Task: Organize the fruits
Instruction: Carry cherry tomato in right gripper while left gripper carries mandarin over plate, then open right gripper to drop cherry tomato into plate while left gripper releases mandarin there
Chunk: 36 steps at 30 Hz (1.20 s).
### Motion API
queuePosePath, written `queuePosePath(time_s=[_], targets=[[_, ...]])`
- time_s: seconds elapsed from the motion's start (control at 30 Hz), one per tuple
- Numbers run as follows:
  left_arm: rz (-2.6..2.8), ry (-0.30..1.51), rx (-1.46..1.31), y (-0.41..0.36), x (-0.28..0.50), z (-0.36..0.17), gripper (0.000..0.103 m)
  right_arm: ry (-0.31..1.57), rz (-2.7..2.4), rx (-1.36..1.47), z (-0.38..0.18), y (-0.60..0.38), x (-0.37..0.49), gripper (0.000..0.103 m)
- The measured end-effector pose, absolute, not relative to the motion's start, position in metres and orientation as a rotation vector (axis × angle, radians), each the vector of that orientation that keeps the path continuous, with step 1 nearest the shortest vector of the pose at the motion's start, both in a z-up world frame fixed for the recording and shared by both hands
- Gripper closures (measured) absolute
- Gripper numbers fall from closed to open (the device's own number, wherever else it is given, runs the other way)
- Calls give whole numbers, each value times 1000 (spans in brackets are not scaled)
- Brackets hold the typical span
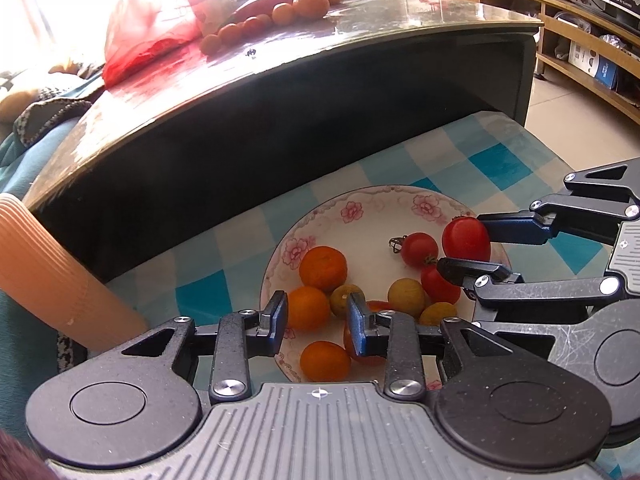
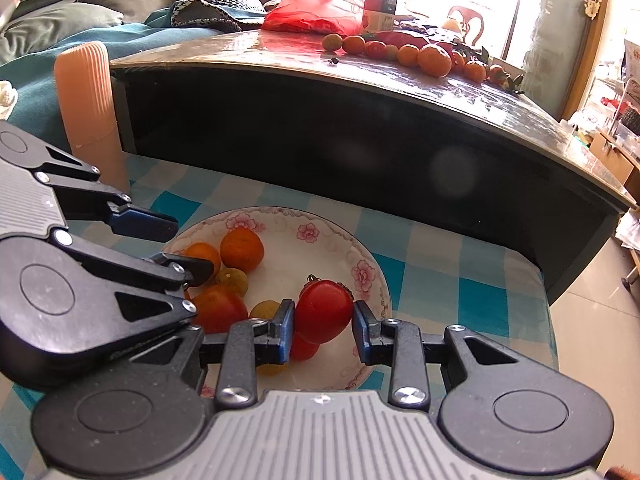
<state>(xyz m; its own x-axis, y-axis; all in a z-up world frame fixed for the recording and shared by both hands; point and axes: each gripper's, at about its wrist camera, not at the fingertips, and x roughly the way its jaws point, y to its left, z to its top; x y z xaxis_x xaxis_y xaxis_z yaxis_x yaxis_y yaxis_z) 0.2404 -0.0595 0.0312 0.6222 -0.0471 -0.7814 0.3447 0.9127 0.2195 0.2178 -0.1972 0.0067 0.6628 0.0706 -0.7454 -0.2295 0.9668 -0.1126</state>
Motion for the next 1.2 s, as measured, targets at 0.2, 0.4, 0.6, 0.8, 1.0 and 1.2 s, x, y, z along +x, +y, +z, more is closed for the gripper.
queuePosePath(time_s=[0.2, 0.4, 0.6, 0.8, 1.0, 1.2], targets=[[-233, 897, 334, -55, 245, 28, 66, 840, 180, -188, 2, -198, 222, 56], [-222, 902, 336, -55, 247, 25, 67, 848, 182, -186, -2, -197, 224, 55], [-208, 896, 322, -53, 249, 26, 65, 846, 180, -172, 0, -198, 226, 55], [-194, 892, 306, -49, 250, 28, 58, 848, 167, -130, 2, -204, 229, 51], [-183, 882, 305, -47, 249, 31, 49, 854, 157, -95, 1, -210, 232, 49], [-167, 876, 305, -45, 249, 33, 45, 853, 149, -53, 4, -212, 235, 48]])
